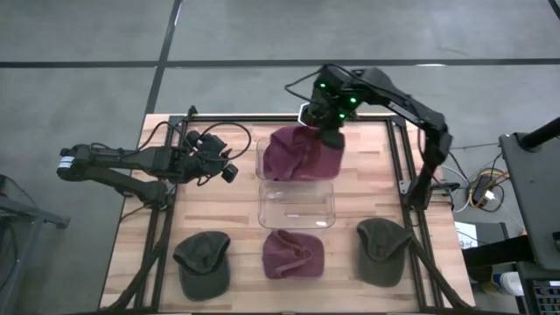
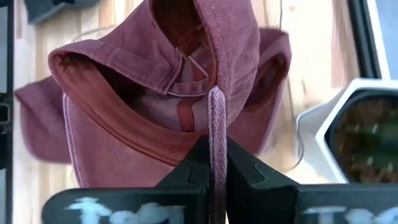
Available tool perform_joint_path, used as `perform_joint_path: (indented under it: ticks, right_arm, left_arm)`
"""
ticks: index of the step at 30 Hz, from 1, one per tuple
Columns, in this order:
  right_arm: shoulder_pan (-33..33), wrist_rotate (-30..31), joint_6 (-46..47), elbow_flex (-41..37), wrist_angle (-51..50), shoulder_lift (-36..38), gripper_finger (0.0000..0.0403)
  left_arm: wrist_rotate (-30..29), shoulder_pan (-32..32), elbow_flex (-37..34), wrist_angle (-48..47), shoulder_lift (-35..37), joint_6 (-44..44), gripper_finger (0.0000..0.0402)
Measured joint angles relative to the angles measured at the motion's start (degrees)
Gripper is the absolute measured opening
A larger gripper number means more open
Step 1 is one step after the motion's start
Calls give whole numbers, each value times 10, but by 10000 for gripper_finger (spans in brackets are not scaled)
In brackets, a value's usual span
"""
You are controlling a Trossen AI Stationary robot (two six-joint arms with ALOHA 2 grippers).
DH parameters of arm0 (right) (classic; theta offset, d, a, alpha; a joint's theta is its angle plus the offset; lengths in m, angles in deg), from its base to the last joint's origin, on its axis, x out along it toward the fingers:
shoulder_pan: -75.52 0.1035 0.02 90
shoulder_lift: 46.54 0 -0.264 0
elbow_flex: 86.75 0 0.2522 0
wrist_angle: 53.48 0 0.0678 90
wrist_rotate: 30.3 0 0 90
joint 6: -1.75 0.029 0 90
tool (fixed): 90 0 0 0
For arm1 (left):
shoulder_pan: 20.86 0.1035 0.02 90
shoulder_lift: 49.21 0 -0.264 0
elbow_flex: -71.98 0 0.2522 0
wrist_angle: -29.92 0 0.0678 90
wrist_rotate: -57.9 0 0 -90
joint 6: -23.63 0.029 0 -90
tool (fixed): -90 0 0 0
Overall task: Pick & Place hat
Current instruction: Put the top red cap into the top transparent bin
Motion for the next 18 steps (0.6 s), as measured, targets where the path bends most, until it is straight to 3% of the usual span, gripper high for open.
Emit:
perform_joint_path:
  ticks: [7,18]
  right_arm:
    - [0,2,-16,69,-6,-81,13]
    - [0,12,-48,69,1,-150,13]
  left_arm:
    - [0,0,0,0,0,0,90]
    - [0,0,-6,0,0,0,90]
